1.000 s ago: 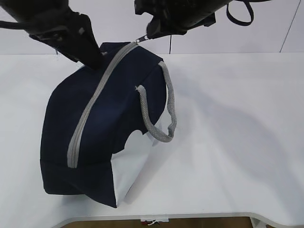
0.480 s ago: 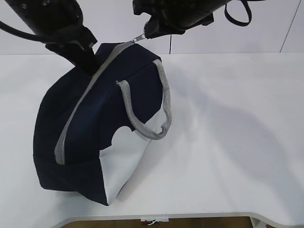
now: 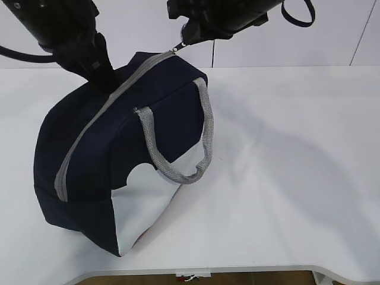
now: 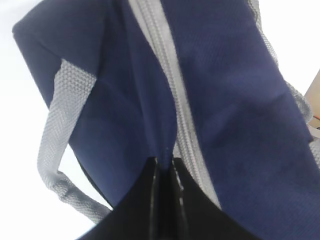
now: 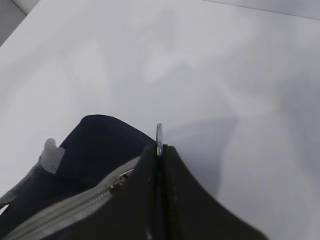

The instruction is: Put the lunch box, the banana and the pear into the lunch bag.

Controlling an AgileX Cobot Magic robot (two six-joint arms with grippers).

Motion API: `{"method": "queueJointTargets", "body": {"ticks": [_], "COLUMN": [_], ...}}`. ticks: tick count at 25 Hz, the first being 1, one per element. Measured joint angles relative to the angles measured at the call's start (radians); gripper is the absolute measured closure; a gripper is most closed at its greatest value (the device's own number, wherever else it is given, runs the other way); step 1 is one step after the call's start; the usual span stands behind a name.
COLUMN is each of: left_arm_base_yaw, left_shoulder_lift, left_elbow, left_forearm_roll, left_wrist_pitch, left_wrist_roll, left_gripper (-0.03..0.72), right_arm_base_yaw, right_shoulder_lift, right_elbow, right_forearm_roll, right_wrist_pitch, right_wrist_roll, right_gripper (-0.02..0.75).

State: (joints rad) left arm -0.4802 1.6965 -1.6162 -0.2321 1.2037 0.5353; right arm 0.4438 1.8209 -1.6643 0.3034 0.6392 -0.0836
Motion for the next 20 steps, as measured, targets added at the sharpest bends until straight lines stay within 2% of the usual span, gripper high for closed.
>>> {"method": "queueJointTargets", "body": {"ticks": [10,20], "left_arm_base_yaw": [0.0,0.0], "left_shoulder_lift": [-0.073,-0.101], "left_elbow": [0.0,0.0], "left_forearm_roll": [-0.002,0.01], "left_wrist_pitch": [0.005,0.022], "left_wrist_roll": [0.037,0.04], "left_gripper": [0.694,0.694], "right_arm_base_yaw": [-0.06,-0.068], "right_shoulder_lift": [0.078,0.186], "right_elbow": [0.0,-0.006], "right_forearm_roll": [-0.023,-0.014], "right_wrist_pitch": [-0.016,-0.021], "right_wrist_roll": [-0.002,-0.002], "right_gripper": [0.724,0.724]}}
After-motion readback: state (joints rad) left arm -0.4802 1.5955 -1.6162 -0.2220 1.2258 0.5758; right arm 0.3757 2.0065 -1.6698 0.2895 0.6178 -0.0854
